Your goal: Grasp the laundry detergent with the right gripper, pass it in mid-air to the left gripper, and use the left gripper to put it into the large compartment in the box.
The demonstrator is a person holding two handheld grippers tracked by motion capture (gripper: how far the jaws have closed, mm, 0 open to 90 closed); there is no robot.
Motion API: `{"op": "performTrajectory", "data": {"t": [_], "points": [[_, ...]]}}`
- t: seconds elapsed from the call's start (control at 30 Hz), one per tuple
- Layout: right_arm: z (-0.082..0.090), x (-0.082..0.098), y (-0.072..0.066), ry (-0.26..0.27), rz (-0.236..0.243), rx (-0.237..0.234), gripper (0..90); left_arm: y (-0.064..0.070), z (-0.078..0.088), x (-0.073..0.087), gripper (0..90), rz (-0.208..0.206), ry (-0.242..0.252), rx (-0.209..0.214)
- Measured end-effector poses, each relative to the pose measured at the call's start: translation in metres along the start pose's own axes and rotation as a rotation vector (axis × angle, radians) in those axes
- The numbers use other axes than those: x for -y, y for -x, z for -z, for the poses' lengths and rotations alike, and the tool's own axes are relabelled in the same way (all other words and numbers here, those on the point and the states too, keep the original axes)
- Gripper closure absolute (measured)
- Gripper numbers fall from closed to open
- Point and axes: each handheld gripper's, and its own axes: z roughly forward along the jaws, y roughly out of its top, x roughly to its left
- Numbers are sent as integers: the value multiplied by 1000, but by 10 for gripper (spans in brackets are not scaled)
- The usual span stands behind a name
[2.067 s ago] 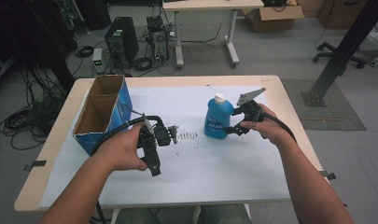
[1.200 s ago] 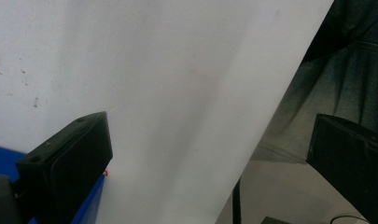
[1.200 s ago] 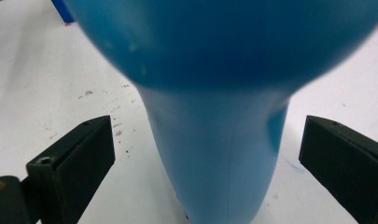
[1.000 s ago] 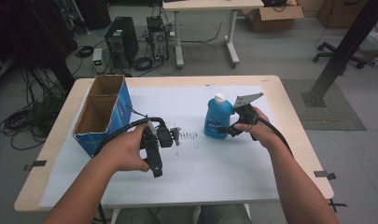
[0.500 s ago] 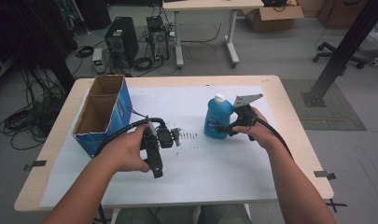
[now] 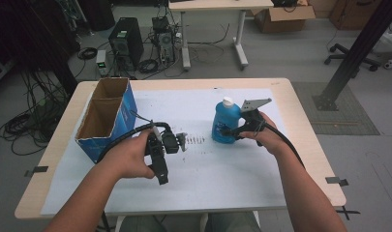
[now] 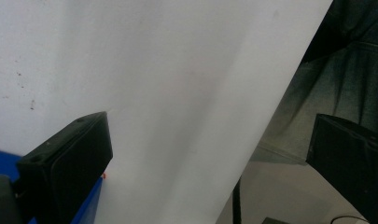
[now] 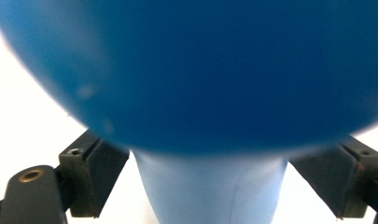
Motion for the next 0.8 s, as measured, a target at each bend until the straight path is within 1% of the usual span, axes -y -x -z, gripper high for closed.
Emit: {"op": "performTrajectory", "data": {"t": [0.37,0.53,0.6,0.7,0.8], "points": [[-1,1,0,17,14,2,222,0,0,1,5,0,-1,0],[-2,3,-1,7,17,3,237,0,-2,0,5,0,-1,2],[-2,3,-1,8,27,2,259,0,-2,-1,5,0,-1,4],[-4,3,-1,11,30,0,275,0,-2,-1,5,0,0,5],[-4,3,-1,19,34,-3,321,-1,-2,-1,5,0,-1,5]]}}
